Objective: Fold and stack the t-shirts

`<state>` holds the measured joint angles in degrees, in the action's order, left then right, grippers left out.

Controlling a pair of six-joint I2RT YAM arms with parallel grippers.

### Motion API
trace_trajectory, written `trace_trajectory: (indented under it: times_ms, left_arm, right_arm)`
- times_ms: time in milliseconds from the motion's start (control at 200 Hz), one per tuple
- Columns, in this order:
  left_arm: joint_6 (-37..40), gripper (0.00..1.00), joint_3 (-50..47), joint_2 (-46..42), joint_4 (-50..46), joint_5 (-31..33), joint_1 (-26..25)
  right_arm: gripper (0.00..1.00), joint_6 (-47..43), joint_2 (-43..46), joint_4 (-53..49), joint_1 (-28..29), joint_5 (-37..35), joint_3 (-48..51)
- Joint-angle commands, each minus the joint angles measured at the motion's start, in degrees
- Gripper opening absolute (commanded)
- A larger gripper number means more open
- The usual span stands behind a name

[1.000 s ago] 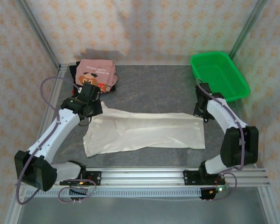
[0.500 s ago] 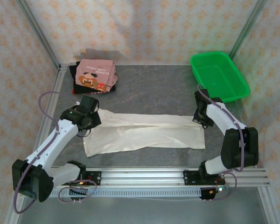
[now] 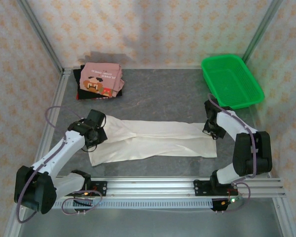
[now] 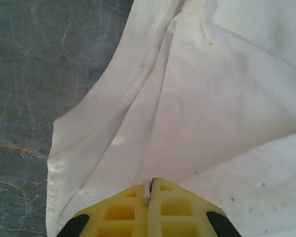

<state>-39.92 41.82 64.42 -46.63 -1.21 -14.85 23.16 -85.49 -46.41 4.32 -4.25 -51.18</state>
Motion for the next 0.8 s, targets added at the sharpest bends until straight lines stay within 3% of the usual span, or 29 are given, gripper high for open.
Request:
trace_trajectory:
  times_ms: [0,70,195,275,405,485,550,666,796]
  left_arm:
    - [-2.25,0.0,-2.34,0.98,1.43,1.02,0.61]
    - [-2.4,0.01,-3.49,2.1,2.1,0.88,0.58]
    - [-3.52,0.1,-4.25,6.58,1.63,0.67,0.54]
    - [-4.49,0.16,-3.62,8.55,-0.14,1.39,0.45]
    - [-5.15,0.57,-1.82,4.12,-0.86,1.25,0.43]
    - [-5.51,0.69,0.75,-0.09,-2.05,1.12,0.44]
    - [-4.69,0.74,3.74,-2.57,-2.28,0.71,0.34]
    - [-0.81,0.81,8.84,-3.26,0.78,-1.0,0.16]
    - [7.64,0.83,12.5,3.25,6.53,-12.04,0.17]
  right_arm:
    - [0.0,2.55,-0.88,0.73,-0.44,0.01,1.6]
    - [0.01,3.01,-0.75,1.38,-0.45,0.34,2.25]
    - [0.07,3.37,-0.99,0.75,-0.45,-0.13,2.71]
    - [0.17,3.97,-0.76,-0.31,-0.45,-0.23,2.55]
    - [0.37,5.24,2.44,-1.71,-0.45,0.16,3.34]
    - [0.44,6.22,5.29,-2.88,-0.45,0.86,3.8]
    - [0.49,6.13,8.15,-3.57,-0.36,2.82,3.58]
    - [0.67,2.62,15.32,-1.51,0.77,10.39,2.67]
    - [0.94,-1.47,23.17,2.89,4.11,18.16,0.94]
